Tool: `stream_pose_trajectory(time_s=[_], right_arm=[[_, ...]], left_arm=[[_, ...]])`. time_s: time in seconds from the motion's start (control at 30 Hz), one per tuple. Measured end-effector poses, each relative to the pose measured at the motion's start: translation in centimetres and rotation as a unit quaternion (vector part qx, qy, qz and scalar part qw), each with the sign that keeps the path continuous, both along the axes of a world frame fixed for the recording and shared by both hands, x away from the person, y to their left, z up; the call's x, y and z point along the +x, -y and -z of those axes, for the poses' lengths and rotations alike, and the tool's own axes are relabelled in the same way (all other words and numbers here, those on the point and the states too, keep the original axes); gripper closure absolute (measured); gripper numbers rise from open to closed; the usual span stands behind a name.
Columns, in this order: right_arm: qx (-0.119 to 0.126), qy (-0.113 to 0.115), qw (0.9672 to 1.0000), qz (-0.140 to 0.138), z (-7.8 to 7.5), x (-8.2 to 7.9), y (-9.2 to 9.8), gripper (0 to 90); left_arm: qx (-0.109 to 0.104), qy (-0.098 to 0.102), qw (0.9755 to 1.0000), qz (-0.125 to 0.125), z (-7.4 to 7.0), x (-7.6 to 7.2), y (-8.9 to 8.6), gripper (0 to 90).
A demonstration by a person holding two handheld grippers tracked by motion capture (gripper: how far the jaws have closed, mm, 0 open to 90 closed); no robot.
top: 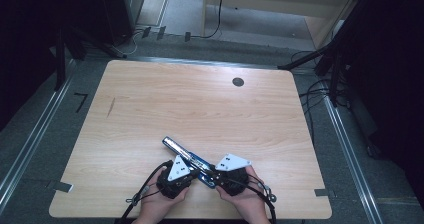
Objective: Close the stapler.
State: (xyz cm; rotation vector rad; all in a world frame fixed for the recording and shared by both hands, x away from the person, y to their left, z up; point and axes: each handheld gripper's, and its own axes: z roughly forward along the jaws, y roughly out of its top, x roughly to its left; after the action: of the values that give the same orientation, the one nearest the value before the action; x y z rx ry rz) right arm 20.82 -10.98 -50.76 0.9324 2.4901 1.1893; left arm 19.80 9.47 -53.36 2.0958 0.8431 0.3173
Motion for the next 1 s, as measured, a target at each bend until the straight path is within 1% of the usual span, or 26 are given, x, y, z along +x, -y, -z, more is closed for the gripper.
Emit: stream_pose_trajectory(time_s=[0.23,0.33,0.53,0.9,1.0], right_arm=[[-0.002,0.001,1.0000,-0.005,-0.02,0.10,0.08,80.0],[-0.003,0.001,0.9999,-0.013,-0.04,0.17,0.04,80.0],[-0.010,0.001,0.9998,-0.016,-0.12,0.13,-0.13,80.0],[-0.011,-0.007,0.9997,-0.020,-0.27,0.36,0.12,79.9],[-0.011,-0.012,0.9997,-0.016,-0.35,0.46,0.27,79.9]], left_arm=[[0.000,0.000,1.0000,0.000,0.00,0.01,-0.01,90.0],[0.000,0.000,1.0000,0.000,0.00,0.00,0.00,90.0],[0.000,0.000,1.0000,0.001,-0.01,0.01,-0.02,90.0],[0.001,0.001,1.0000,0.000,0.00,-0.01,0.01,90.0],[0.001,0.001,1.0000,0.000,0.00,-0.01,0.01,90.0]])
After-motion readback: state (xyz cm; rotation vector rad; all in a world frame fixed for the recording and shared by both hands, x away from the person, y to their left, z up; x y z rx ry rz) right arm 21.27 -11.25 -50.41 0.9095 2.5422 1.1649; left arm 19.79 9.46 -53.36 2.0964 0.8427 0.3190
